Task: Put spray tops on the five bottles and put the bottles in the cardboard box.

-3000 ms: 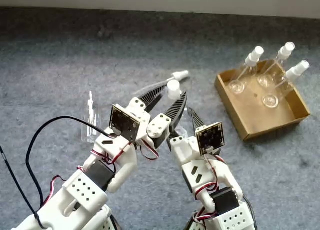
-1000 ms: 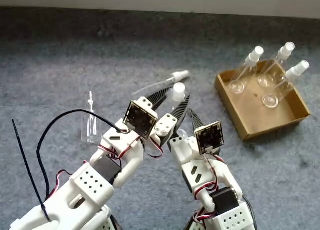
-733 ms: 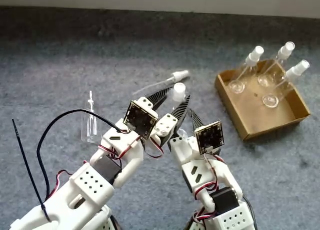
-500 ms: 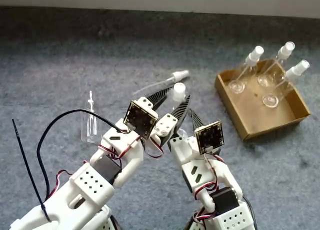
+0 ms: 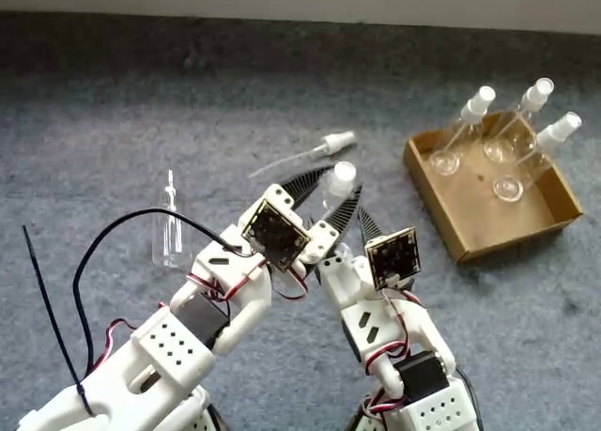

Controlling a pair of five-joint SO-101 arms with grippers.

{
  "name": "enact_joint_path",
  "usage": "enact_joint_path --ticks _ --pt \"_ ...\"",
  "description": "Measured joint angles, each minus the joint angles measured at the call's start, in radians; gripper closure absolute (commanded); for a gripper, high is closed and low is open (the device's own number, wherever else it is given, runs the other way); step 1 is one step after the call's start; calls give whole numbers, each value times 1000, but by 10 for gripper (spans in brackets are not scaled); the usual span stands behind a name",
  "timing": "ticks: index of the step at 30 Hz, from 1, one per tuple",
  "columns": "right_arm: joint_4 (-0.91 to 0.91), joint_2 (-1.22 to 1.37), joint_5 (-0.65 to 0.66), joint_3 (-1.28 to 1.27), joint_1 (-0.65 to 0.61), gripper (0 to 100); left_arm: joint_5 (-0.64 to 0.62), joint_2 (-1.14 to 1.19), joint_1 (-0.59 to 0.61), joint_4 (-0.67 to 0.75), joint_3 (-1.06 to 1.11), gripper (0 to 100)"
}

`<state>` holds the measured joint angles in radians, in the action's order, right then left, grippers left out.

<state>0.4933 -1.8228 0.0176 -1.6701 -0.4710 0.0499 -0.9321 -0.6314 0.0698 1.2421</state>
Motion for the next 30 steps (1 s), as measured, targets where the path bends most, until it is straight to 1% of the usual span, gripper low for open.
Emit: enact_joint_path --ticks 4,7,12,18,30 --pt "2 0 2 0 -3 896 2 -37 -5 -71 0 995" --pt "2 0 3 0 -5 896 -44 -77 -5 -101 0 995" --pt "0 0 3 0 -5 896 -72 -124 -5 -112 2 995" --pt "2 0 3 0 -5 896 -72 -155 -5 -104 51 995" --pt "2 0 3 0 -5 896 -72 -144 -5 -110 41 995"
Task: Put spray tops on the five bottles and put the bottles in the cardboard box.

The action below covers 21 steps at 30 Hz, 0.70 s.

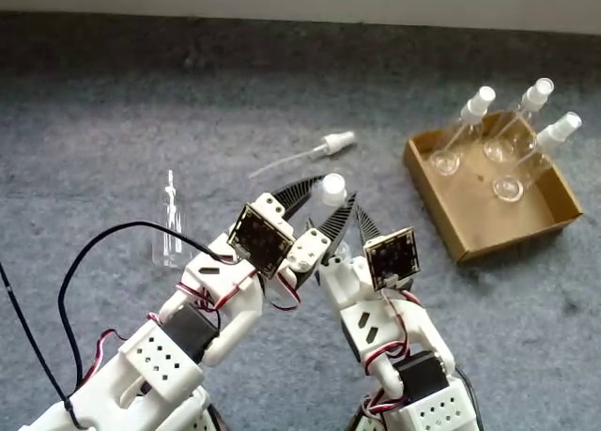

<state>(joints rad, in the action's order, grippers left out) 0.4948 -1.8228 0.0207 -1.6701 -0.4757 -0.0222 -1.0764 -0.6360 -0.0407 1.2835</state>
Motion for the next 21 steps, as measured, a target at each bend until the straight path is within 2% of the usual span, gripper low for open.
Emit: enact_joint_path --ticks 16,21 --pt "0 0 0 0 0 896 0 5 0 -2 -3 995" --pt "5 2 -2 0 6 896 0 121 0 0 -51 995"
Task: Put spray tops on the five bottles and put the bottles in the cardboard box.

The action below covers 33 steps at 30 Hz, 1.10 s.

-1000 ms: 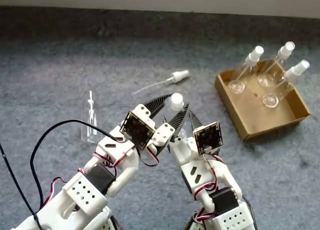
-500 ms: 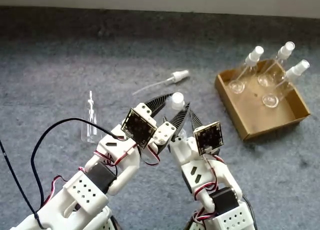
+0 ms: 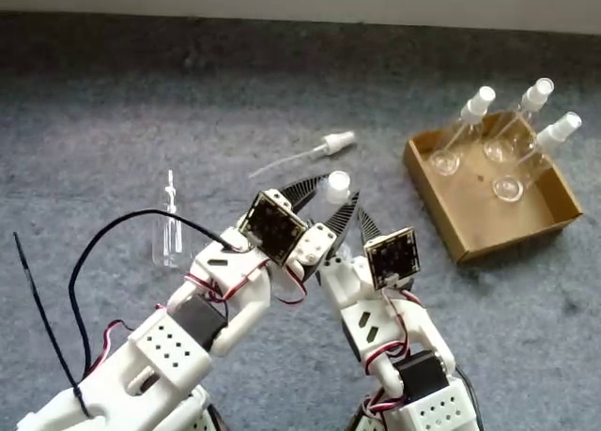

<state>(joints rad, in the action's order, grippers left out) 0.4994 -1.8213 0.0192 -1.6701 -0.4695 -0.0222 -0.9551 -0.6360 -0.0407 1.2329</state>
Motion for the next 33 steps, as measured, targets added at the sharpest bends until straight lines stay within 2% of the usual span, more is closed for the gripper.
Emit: enact_joint_path --ticks 17,22,33 --pt "2 0 -2 0 2 896 0 58 5 0 -35 989" --pt "2 0 -2 0 2 896 0 58 12 -2 -35 878" --pt "0 -2 2 0 0 896 -8 64 20 -2 -28 888"
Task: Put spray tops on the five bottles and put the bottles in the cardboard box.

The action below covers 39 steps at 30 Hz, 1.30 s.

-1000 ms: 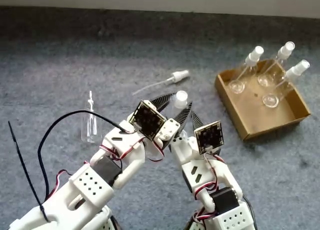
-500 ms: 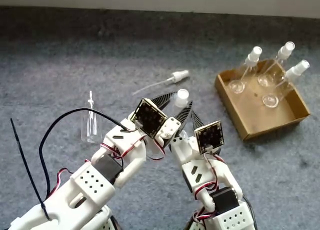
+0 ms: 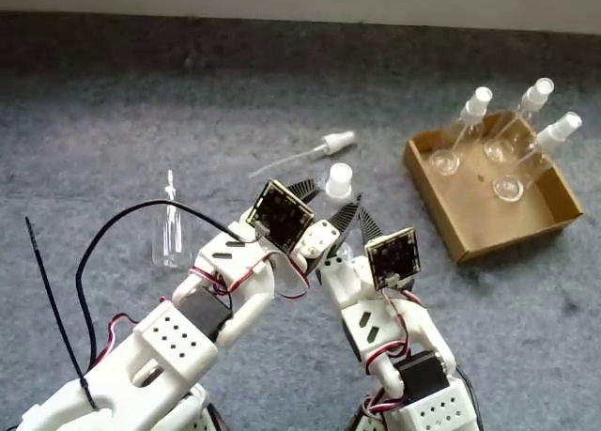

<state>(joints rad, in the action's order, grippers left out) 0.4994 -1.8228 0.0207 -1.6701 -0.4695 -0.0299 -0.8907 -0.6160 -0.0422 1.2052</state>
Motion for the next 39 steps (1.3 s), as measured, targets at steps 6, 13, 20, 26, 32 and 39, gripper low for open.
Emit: enact_joint_path --ticks 6,13,20,26,32,39 --pt "0 0 0 0 -5 896 0 -14 18 0 0 888" --pt "0 0 0 0 -5 896 5 -181 28 -77 9 888" --pt "0 0 0 0 -3 896 5 -318 28 -241 9 888" --pt "0 0 0 0 -3 896 5 -342 28 -249 9 889" --pt "0 0 0 0 -3 896 5 -342 28 -249 9 891" --pt "0 0 -2 0 -3 896 5 -295 54 -189 9 891"
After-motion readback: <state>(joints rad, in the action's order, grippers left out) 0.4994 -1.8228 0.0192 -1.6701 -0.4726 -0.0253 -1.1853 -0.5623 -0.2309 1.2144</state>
